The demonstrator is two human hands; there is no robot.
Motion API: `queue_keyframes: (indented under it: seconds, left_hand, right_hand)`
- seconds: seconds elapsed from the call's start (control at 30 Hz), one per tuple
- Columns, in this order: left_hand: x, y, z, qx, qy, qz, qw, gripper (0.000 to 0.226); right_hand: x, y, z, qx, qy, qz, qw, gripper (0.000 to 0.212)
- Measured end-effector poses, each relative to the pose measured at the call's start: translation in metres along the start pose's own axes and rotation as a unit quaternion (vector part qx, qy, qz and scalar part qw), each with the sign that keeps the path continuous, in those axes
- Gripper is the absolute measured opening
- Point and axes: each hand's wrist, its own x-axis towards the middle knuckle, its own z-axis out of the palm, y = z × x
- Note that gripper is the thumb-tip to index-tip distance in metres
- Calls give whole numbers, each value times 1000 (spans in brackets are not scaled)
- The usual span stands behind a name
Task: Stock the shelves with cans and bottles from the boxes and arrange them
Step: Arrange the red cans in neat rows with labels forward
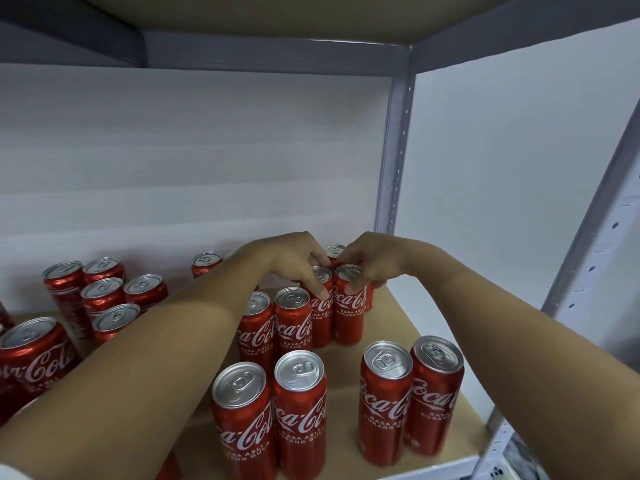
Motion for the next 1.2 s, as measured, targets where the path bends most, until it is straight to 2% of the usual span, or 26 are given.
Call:
queue_keyframes:
  seconds: [0.17,0.4,0.8,1.03,1.2]
  left_hand:
    - [1,3,4,45,31,2,998,67]
    - [-3,7,7,-5,39,15,999,60]
    - [9,44,23,-25,22,79,996,59]
    - [12,54,28,-33,23,94,995,61]
    - [11,57,29,-35,17,100,994,61]
  right_hand:
    - [7,1,8,-82,46,8,996,58]
    - [-1,-4,3,-124,33,5,992,51]
    - [-34,18,-6,-112,48,85,989,42]
    - [-42,23,-6,-95,55,124,986,56]
    - [-48,20,-8,-79,48,134,987,55]
